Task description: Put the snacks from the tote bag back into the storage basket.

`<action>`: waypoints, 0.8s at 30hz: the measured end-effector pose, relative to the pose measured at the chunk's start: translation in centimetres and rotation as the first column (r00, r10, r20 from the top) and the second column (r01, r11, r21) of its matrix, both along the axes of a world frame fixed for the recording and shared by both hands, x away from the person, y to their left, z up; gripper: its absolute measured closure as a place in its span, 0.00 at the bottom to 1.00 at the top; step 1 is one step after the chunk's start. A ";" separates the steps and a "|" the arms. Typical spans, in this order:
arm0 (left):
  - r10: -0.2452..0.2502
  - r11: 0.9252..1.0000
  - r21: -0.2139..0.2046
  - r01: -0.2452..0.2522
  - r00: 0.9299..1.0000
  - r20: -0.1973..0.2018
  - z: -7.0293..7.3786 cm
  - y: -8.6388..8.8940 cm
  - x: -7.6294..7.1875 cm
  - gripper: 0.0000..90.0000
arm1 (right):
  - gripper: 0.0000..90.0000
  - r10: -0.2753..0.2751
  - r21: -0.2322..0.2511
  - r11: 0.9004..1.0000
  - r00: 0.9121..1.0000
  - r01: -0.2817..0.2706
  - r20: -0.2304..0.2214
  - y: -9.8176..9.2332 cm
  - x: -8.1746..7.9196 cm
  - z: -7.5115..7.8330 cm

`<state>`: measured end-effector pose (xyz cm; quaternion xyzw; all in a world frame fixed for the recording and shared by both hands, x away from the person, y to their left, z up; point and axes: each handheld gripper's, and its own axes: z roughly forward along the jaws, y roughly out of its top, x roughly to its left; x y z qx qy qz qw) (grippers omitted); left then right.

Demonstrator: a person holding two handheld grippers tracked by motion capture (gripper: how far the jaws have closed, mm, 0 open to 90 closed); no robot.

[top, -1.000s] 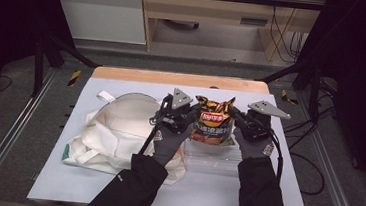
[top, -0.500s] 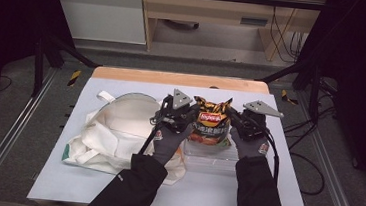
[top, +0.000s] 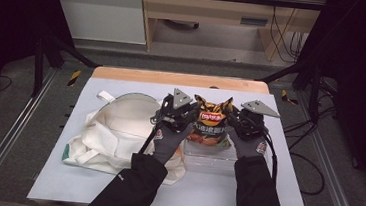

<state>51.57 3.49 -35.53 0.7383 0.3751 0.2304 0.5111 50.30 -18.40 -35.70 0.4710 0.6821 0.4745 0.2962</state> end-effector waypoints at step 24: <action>-0.076 0.997 -0.033 0.077 0.997 0.023 0.8 5.3 -1.5 0.55 | 0.38 -0.017 0.016 1.000 0.990 0.015 0.141 -0.6 -1.3 1.6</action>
